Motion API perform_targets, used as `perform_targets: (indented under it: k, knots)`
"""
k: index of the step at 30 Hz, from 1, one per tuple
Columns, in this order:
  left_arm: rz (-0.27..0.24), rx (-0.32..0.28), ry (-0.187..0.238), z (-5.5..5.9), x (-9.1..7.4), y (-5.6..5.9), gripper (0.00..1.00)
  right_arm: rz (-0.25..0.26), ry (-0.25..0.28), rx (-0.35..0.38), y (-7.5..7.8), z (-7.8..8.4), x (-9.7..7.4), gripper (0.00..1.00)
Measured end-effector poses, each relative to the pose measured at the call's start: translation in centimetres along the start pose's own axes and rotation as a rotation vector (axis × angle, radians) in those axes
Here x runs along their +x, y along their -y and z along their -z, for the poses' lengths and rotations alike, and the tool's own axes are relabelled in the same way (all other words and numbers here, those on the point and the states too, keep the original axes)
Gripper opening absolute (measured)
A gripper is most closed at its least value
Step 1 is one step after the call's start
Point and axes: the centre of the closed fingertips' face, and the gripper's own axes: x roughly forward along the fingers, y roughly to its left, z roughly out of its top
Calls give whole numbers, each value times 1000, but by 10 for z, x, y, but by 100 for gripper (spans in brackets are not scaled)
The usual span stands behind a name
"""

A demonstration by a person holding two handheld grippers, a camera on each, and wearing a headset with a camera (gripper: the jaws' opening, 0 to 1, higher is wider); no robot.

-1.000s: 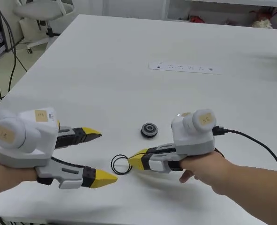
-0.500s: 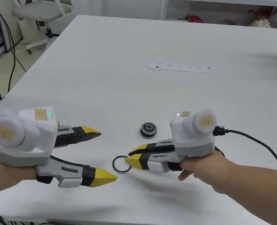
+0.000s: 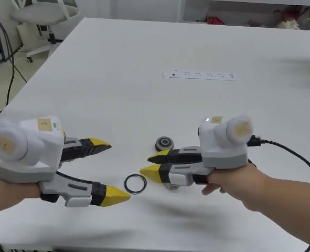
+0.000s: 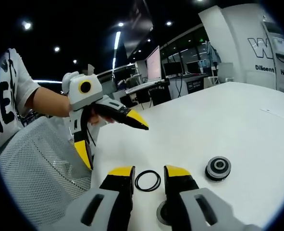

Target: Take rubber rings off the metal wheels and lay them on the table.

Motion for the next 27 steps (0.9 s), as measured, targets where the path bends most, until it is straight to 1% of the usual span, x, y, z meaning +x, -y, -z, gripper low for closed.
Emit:
perform_targets:
  k: [3,7,8,9,12,14,15,16,20,23,27]
  knots:
    - [3,3,2,-2,1,0,73,22,15,-6,7,-5,-7,25]
    - [6,6,-2,-3,2,-1,73,42,28,-2,14,-8,-15,27]
    - [9,-16,6,-5,2,-2,73,49,32,-2,16,-10,-18,28]
    - [6,-24,10,-7,2,-4,73,53,33,-2,17,-10,-20,28]
    - [3,-30,15,-9,4,-6,72,69,27,-4,22,-10,-25,30]
    - [9,-32,16,-11,5,-7,70,71,4,-12,24,-5,-28,33]
    - [7,-28,18,-12,6,-7,70,83,-12,-15,27,-2,-29,35]
    - [7,-23,20,-13,7,-7,71,90,-13,-22,29,-2,-30,38]
    - [13,-8,21,-17,11,-7,72,110,-23,-24,35,0,-35,45]
    - [13,7,20,-19,14,-9,73,116,-22,-28,39,0,-39,47]
    - [14,13,21,-22,19,-13,74,122,-25,-39,42,1,-41,51]
